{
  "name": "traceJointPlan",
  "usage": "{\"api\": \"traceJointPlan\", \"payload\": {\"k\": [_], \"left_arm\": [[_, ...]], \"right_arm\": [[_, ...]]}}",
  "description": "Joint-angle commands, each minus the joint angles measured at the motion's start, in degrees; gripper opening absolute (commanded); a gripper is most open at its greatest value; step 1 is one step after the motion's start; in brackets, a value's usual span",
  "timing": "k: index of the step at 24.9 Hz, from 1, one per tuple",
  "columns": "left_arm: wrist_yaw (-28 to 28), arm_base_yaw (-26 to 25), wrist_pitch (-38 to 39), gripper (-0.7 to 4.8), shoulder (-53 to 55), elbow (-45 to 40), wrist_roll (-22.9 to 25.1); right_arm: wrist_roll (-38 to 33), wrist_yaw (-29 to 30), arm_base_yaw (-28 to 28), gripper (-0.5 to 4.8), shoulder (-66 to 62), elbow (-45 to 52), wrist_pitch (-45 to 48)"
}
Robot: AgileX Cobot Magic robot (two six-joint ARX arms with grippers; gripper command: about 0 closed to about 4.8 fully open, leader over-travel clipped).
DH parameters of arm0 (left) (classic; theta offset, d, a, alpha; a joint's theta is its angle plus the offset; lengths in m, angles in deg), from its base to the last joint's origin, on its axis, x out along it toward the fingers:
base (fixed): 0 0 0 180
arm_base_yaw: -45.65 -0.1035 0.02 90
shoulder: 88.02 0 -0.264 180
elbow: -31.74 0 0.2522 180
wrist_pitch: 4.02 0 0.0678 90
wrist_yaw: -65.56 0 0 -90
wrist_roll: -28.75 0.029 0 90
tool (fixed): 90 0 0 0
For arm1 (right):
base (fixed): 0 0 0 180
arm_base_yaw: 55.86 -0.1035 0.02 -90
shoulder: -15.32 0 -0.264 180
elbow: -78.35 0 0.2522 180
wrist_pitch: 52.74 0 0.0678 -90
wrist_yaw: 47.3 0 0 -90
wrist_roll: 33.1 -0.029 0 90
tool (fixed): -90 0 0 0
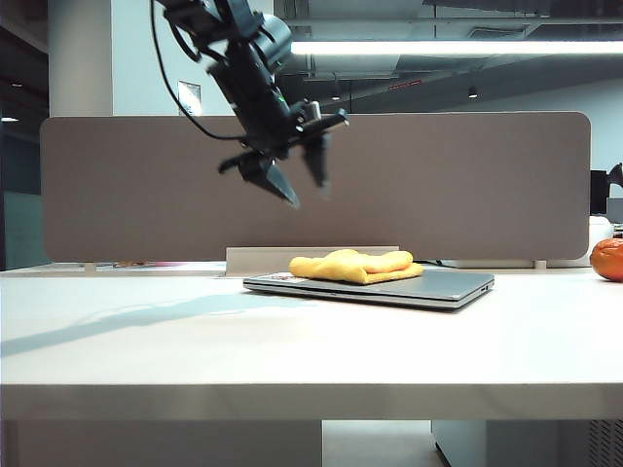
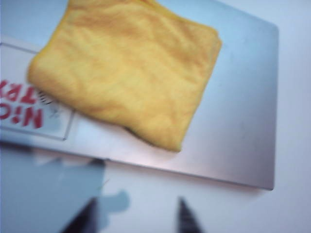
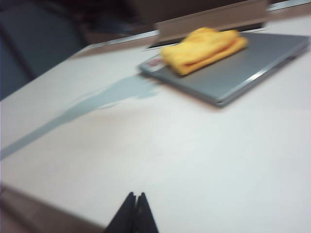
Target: Pick up the yellow rag and put it over the laptop.
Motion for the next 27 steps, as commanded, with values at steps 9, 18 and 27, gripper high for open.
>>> {"api": "traceJointPlan", "payload": {"k": [9, 18, 27], "left_arm": [[7.82, -1.07, 6.25, -0.06, -8.59, 0.09, 11.39], [11.74, -1.11, 12.83, -0.06, -18.23, -2.05, 16.50], [13.81, -3.61, 11.39, -0.06, -32.48, -18.60, 18.84]], "right_arm": [[4.20, -23.96, 0.02, -0.01, 0.04, 0.31, 0.96], [6.27, -24.28, 0.02, -0.01, 0.04, 0.31, 0.92], [6.25, -24.26, 0.00, -0.01, 0.07, 0.31, 0.90]]}}
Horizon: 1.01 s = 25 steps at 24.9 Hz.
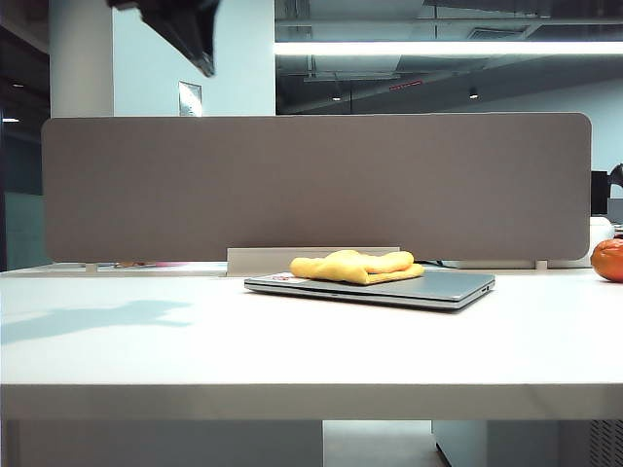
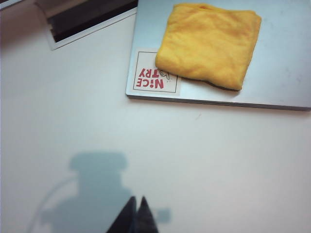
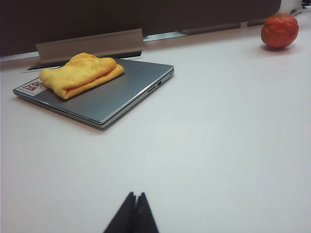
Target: Pick up the yellow rag and put it over the laptop.
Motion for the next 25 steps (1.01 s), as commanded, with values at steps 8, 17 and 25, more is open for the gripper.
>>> {"api": "traceJointPlan", "payload": {"k": [8, 17, 25], "left_arm": [[0.79, -1.90, -9.49, -0.06, -19.50, -25.62, 0.15], [-0.68, -1.79, -29.05, -0.06, -45.13, -62.71, -8.02], [-0.70, -1.79, -35.54, -0.06, -57.29, -78.66, -13.35]], "right_arm": [[0.04, -0.31, 0.02, -0.01, 0.04, 0.33, 0.87], [0.04, -0.33, 0.02, -0.01, 0.04, 0.33, 0.90], [0.07, -0.31, 0.02, -0.01, 0.04, 0.33, 0.90]]}}
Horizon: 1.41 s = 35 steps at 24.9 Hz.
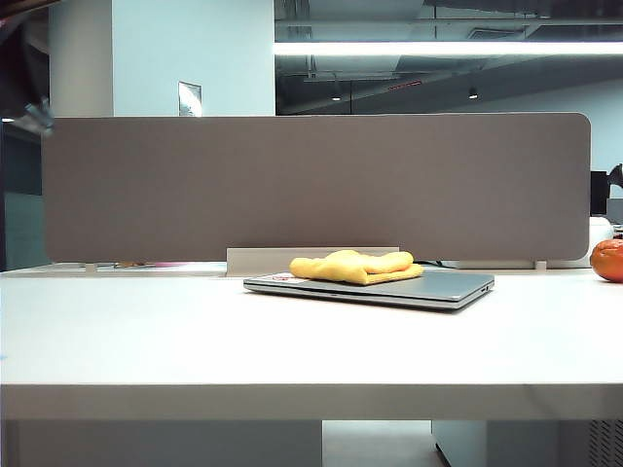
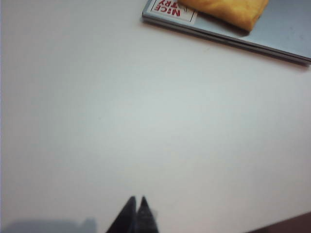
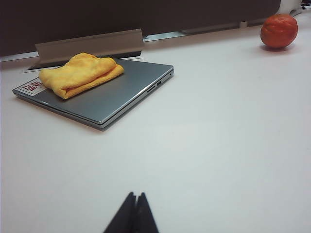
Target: Pick up the yellow rag and put it over the laptop.
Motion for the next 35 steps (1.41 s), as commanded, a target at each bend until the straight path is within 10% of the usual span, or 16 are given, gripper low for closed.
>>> {"api": "traceJointPlan", "payload": {"k": [1, 14, 19, 35], "left_arm": [[-0.22, 0.02, -1.99, -0.06, -3.50, -3.54, -0.96], [0.02, 0.00, -1.79, -0.06, -6.47, -5.73, -0.79], [8.37, -0.04, -3.19, -0.06, -6.16, -6.54, 2.12], [2.05, -15.26, -31.82, -0.06, -21.29, -31.19, 2.08]], "right_arm": [[0.02, -0.28, 0.02, -0.01, 0.04, 0.31, 0.92], [0.02, -0.28, 0.00, -0.01, 0.04, 0.31, 0.92], [0.02, -0.28, 0.00, 0.00, 0.04, 0.31, 0.92], [0.02, -0.28, -0.02, -0.01, 0.04, 0.31, 0.94]]}}
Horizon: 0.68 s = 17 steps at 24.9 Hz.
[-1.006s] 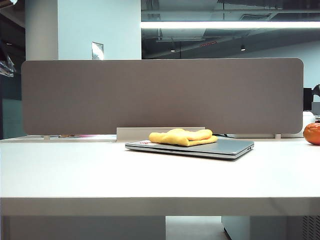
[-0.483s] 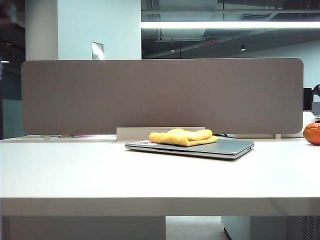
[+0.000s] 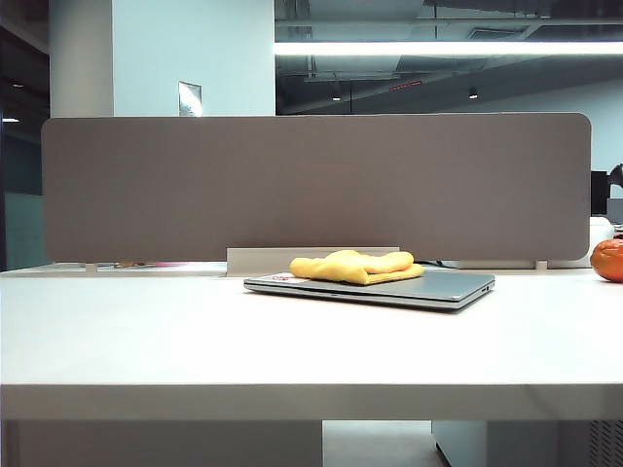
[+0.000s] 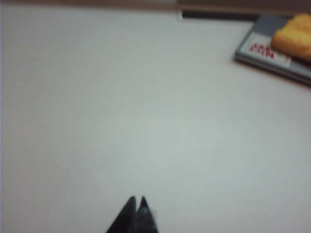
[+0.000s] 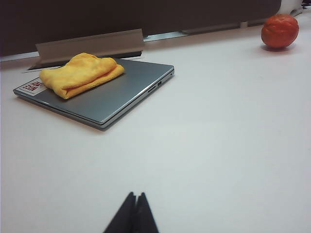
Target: Pick up the yellow rag and put it over the laptop.
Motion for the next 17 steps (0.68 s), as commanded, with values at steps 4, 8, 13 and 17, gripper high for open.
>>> {"api": "traceJointPlan", "payload": {"k": [4, 8, 13, 17], "left_arm": [[-4.79, -7.61, -4.70, -0.06, -10.05, -5.84, 0.13], [-6.01, -11.52, -4.68, -0.06, -15.21, -8.35, 0.17], [-5.99, -12.98, -4.68, -0.06, -20.24, -10.51, 0.26], [-6.27, -12.98, -3.58, -0.06, -22.97, -11.85, 0.24]], "right_arm": [[0.02, -0.28, 0.02, -0.01, 0.04, 0.31, 0.90], [0.04, -0.28, 0.02, -0.01, 0.04, 0.31, 0.92], [0.04, -0.28, 0.02, -0.01, 0.04, 0.31, 0.90], [0.02, -0.28, 0.02, -0.01, 0.04, 0.31, 0.92]]}}
